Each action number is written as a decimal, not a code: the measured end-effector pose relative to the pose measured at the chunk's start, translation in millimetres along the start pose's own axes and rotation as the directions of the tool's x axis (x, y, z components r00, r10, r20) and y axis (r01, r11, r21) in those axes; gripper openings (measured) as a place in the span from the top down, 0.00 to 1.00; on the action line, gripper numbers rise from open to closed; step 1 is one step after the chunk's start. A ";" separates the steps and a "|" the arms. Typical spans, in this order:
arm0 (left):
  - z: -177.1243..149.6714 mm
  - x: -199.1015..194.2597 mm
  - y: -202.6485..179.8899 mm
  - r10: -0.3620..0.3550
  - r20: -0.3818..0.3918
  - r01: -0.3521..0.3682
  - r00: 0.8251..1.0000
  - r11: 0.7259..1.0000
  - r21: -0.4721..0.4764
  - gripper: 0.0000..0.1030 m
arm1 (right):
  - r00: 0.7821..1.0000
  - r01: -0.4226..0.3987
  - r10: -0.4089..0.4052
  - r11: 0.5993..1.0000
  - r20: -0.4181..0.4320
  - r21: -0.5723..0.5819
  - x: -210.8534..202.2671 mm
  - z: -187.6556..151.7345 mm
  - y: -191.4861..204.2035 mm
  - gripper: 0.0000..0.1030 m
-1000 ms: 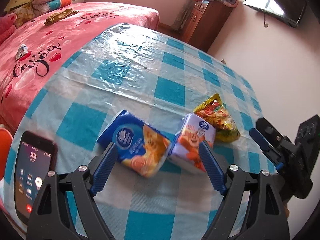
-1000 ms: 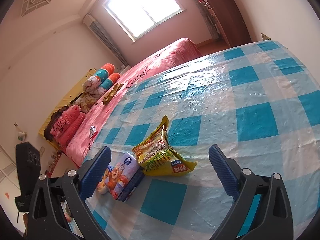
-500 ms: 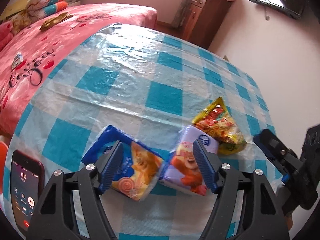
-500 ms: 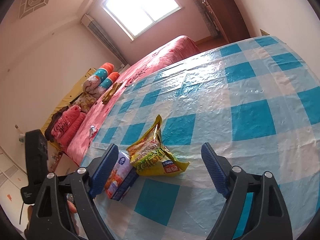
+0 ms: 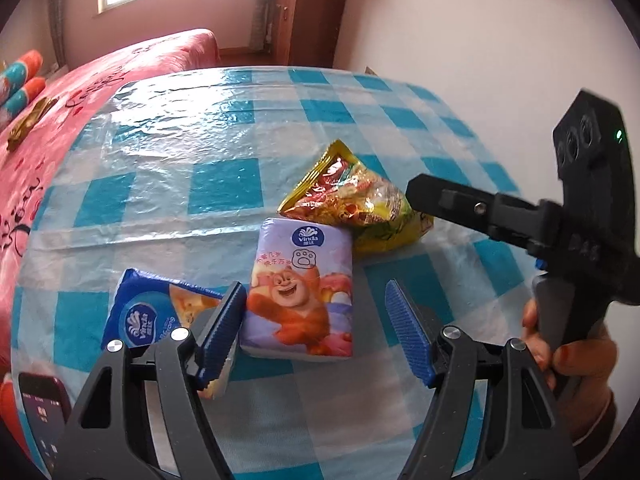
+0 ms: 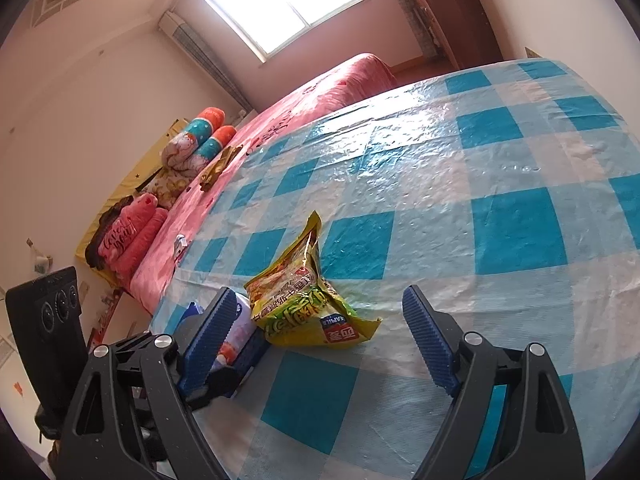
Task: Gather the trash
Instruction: 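Close the left tool on the pink tissue pack while the right tool grasps the yellow snack bag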
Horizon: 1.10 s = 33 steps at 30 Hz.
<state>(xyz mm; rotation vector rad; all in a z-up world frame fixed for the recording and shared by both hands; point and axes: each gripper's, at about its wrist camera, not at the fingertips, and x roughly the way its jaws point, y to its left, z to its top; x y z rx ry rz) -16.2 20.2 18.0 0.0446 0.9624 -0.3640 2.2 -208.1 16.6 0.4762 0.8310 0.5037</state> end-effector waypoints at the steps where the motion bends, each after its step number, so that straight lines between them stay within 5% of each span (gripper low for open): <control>1: 0.0 1.5 0.3 0.000 -0.004 0.000 1.000 1.000 0.000 0.30 | 1.000 0.003 -0.003 1.000 0.003 -0.006 0.2 0.0 1.5 0.13; 6: 2.5 7.8 4.7 0.032 -0.010 -0.032 0.999 0.999 -0.010 0.47 | 1.000 0.027 -0.027 0.998 -0.003 -0.053 7.2 1.7 11.1 0.13; 22: -5.8 -22.0 17.0 0.078 0.019 -0.075 0.997 0.990 -0.120 0.49 | 0.998 0.034 -0.039 0.995 -0.048 -0.096 23.5 5.1 17.9 0.13; 33: -12.9 -55.9 23.0 0.150 0.050 -0.144 0.987 0.983 -0.114 0.49 | 0.994 0.065 -0.080 0.982 -0.079 -0.175 33.6 -0.1 31.3 0.13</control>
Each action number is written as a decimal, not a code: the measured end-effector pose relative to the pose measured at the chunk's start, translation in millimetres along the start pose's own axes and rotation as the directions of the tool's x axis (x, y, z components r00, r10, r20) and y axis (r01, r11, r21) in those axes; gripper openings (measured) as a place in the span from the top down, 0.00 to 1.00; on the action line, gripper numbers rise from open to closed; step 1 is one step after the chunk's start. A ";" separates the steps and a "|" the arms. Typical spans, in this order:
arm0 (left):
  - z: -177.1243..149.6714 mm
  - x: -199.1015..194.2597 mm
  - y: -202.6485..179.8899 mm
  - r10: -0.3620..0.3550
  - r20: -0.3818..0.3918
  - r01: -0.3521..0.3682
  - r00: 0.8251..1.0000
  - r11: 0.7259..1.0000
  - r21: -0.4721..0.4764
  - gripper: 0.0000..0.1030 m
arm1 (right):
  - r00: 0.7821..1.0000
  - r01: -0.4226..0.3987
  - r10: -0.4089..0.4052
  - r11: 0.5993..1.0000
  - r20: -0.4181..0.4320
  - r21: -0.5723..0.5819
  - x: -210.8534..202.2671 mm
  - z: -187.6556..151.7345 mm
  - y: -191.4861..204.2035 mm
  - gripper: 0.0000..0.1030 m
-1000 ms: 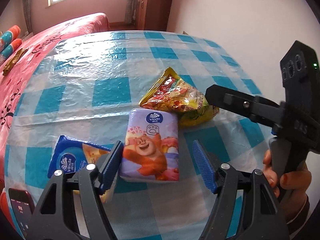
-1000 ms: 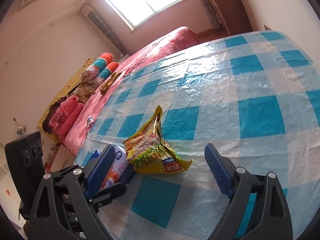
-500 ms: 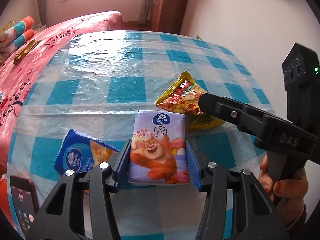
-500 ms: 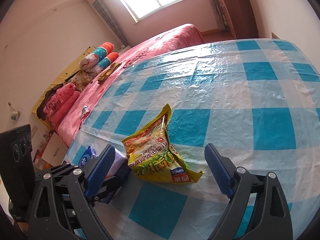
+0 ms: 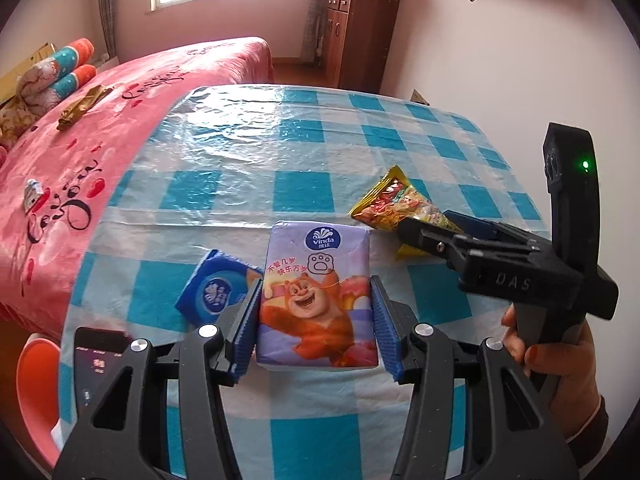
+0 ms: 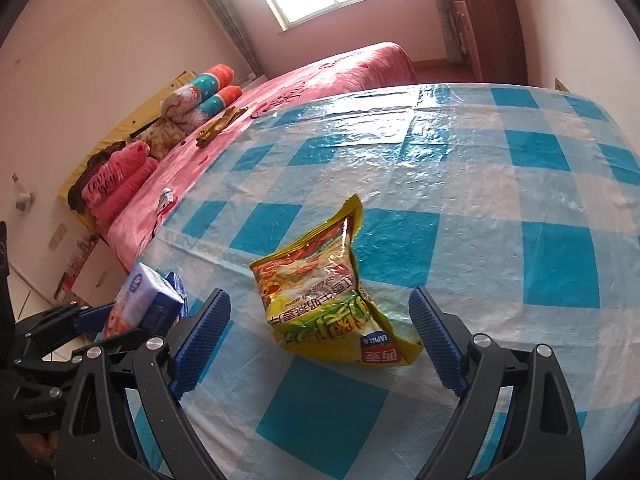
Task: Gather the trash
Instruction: 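Close the left tool on the pink tissue pack while the right tool grasps the yellow snack bag, then lift the tissue pack and snack bag off the table with both tools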
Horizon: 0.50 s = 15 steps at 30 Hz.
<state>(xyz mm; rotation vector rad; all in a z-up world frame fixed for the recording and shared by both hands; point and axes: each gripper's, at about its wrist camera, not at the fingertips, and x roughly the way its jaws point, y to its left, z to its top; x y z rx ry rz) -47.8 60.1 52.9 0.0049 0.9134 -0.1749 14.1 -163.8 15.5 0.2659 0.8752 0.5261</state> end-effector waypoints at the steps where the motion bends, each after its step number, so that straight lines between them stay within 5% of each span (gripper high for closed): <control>1: -0.9 -1.3 0.8 0.010 0.003 -0.010 1.000 1.000 0.004 0.49 | 1.000 0.000 0.000 1.000 -0.004 0.007 0.7 -0.1 -1.5 0.13; 15: -12.6 -23.0 19.5 0.061 0.044 -0.062 0.997 0.998 0.017 0.49 | 0.998 0.069 -0.069 0.996 0.000 -0.062 0.1 -3.9 14.0 0.51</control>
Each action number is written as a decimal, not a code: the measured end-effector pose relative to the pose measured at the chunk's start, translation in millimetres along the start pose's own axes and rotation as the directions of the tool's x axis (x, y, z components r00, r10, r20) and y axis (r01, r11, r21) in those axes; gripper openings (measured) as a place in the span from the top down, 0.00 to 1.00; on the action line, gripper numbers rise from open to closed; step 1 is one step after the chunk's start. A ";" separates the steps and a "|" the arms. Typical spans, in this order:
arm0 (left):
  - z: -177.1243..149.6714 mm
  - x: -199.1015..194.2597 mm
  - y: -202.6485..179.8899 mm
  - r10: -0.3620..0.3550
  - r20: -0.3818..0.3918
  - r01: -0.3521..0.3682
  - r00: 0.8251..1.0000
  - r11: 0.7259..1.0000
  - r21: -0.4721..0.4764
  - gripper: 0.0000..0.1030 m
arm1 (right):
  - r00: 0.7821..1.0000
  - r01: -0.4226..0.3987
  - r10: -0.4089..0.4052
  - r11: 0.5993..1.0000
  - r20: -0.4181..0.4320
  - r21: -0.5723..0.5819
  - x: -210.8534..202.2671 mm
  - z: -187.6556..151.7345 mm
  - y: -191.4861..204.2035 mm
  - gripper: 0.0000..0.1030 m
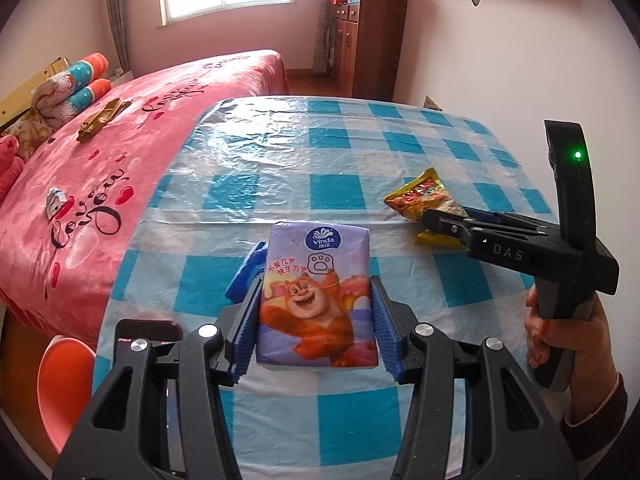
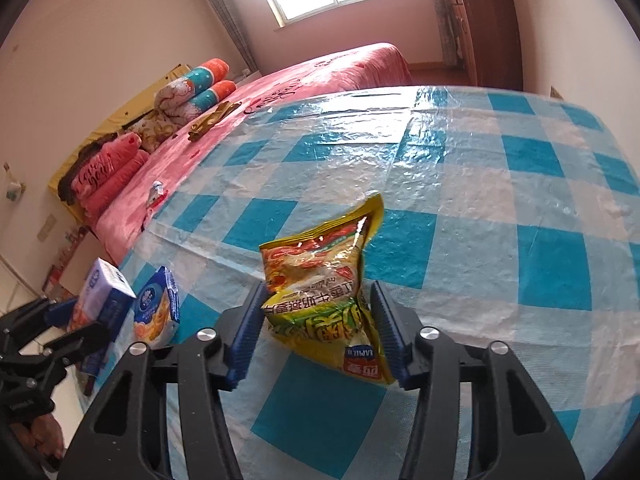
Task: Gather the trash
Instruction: 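Lift the tissue pack and snack bag off the table with both tools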
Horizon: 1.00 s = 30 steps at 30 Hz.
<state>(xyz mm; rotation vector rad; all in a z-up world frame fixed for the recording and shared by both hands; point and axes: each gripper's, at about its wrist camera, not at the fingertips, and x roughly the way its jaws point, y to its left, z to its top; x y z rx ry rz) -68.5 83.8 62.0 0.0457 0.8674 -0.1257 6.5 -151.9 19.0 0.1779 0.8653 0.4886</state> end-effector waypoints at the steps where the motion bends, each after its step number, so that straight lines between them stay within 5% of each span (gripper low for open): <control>1: -0.9 -1.9 1.9 0.003 0.003 -0.003 1.000 1.000 -0.001 0.49 | 1.000 0.007 -0.007 1.000 0.001 -0.008 -0.3 -0.5 1.8 0.51; 30: -23.1 -42.8 45.4 0.016 0.083 -0.012 0.996 0.999 -0.052 0.49 | 0.995 0.053 -0.054 0.999 0.090 0.009 -30.7 -19.5 27.0 0.56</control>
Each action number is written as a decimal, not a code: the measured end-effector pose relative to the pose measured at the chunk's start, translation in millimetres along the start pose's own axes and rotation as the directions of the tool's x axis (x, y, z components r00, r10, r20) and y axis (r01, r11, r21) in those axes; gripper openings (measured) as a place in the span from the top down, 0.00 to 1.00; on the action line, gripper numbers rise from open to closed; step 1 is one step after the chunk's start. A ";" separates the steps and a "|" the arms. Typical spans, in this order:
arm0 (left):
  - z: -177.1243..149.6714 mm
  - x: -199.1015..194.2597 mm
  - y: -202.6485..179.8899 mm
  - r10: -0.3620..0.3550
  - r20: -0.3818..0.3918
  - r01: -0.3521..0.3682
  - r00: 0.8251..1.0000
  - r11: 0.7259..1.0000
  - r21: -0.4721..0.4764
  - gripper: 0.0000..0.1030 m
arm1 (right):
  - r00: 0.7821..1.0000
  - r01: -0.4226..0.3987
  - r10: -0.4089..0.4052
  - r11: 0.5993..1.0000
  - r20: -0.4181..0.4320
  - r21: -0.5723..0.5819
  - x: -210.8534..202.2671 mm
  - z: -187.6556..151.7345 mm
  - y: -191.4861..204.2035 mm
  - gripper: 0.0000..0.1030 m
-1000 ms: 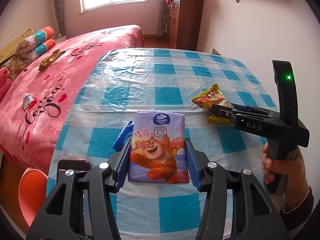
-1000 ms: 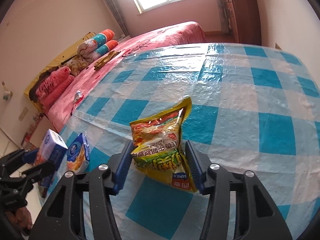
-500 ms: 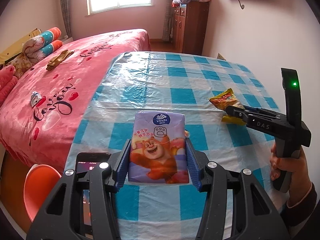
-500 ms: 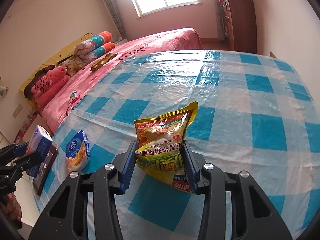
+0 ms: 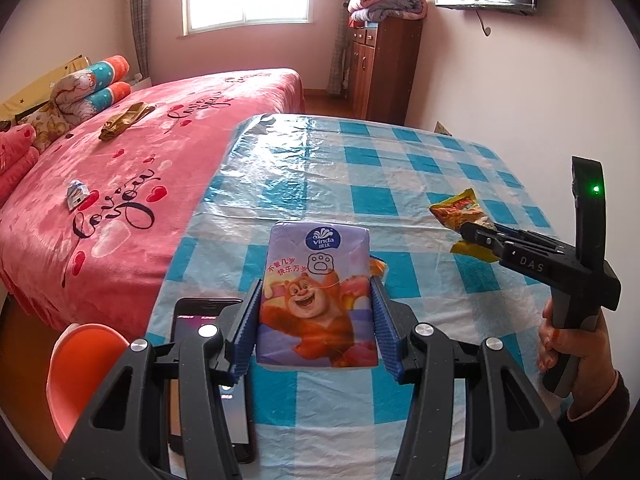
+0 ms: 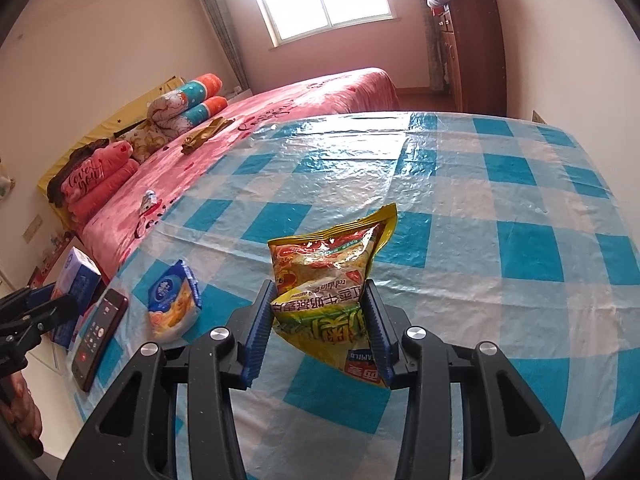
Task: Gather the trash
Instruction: 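Lift the tissue pack and snack bag off the table with both tools, then carry both items over the orange bucket and open both tools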
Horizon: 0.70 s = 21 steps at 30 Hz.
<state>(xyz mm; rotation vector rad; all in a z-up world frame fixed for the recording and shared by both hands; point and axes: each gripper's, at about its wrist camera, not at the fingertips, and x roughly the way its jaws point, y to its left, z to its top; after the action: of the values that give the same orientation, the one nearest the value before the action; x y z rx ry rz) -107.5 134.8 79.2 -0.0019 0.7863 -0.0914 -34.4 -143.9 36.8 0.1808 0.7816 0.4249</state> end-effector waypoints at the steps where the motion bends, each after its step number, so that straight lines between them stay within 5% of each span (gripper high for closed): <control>1: -0.7 -2.0 2.3 0.001 0.004 0.000 1.000 1.000 -0.004 0.49 | 1.000 0.000 0.000 1.000 0.001 0.001 -1.3 0.4 1.3 0.56; 21: -20.3 -32.4 72.4 0.078 0.042 -0.073 0.996 0.991 -0.109 0.49 | 0.996 -0.087 0.089 0.990 0.015 -0.107 -32.6 14.4 88.3 0.56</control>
<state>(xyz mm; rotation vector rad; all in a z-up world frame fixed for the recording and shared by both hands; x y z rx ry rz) -138.8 210.3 85.2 -0.0761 0.7437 0.0231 -71.4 -78.6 95.3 0.1205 0.7319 0.5466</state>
